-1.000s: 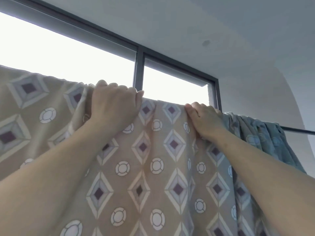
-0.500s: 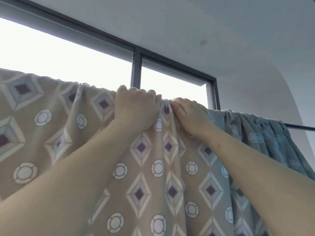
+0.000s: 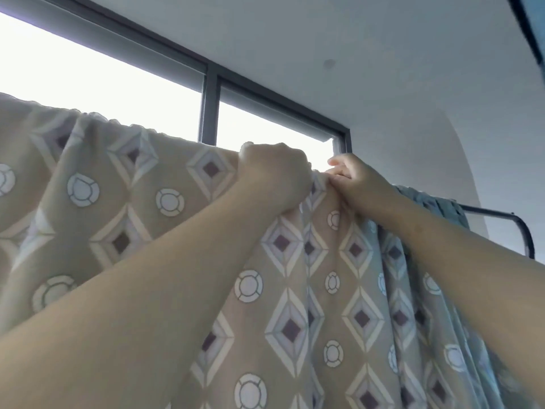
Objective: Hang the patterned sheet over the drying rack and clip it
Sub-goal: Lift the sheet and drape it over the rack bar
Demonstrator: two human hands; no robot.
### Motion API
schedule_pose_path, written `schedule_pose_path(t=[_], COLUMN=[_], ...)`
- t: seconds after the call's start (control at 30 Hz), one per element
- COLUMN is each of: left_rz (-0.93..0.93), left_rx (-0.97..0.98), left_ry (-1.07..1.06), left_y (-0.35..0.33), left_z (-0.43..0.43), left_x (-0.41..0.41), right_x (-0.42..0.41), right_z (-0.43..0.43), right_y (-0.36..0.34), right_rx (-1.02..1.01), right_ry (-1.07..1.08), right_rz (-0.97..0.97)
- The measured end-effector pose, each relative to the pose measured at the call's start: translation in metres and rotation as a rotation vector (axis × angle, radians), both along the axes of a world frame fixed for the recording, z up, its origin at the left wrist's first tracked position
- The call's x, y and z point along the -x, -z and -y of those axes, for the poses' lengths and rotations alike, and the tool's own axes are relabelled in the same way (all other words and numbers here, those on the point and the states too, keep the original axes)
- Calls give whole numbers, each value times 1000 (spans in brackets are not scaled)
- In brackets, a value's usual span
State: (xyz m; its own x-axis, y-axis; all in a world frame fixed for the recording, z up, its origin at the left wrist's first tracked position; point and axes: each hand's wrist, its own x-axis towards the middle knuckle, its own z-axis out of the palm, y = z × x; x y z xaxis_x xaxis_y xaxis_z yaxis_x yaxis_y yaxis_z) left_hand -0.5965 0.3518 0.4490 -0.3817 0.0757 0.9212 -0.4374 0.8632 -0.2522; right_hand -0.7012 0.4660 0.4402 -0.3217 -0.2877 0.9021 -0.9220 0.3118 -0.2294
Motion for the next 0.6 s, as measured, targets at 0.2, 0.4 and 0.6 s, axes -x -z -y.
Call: schedule_pose_path(t=[0.2, 0.4, 0.6], left_rz=[-196, -218, -79], left_rx=[245, 99, 220], left_ry=[6, 13, 43], left_y=[19, 10, 8], left_z=[16, 18, -5], left_x=[1, -3, 18], right_x=[9, 8, -11], right_z=[-32, -13, -8], right_y=[-2, 1, 0], right_rx=[-152, -56, 22], right_ry=[375, 183, -42], right_rz=[52, 20, 15])
